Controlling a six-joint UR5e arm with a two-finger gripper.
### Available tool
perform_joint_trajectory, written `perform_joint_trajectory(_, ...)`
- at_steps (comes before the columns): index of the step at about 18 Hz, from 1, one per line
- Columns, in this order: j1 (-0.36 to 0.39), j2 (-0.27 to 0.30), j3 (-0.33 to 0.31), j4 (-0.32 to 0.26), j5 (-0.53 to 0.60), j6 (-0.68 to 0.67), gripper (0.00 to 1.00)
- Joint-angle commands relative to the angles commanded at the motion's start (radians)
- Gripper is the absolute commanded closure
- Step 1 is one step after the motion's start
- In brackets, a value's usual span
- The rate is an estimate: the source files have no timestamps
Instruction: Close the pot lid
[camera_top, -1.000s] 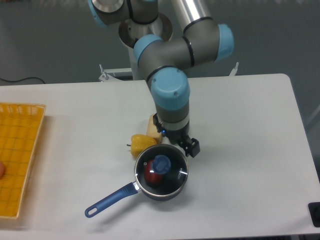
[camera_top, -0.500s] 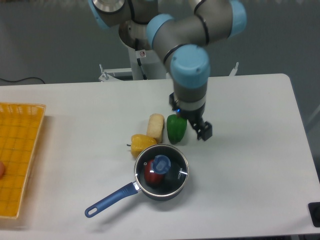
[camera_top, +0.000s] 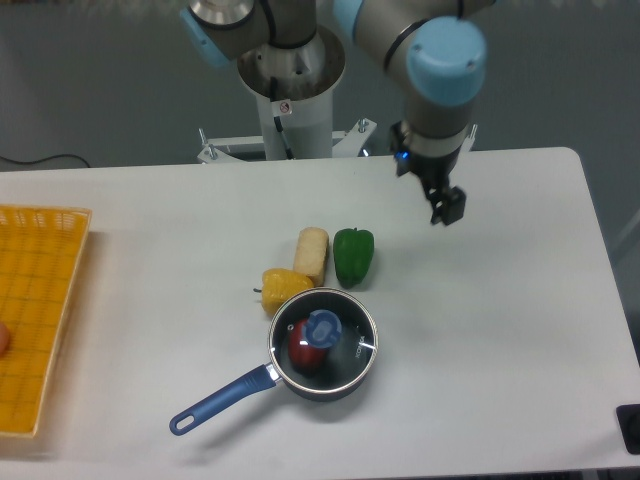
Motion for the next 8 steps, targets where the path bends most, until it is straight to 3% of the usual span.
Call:
perform_joint_trajectory(2, 0.034, 0.011, 0.000, -0.011, -0.014, 0.059, 0.00)
perform_joint_trajectory(8, 0.077, 0.022, 0.000, -0.026, -0.063, 0.069, 0.00)
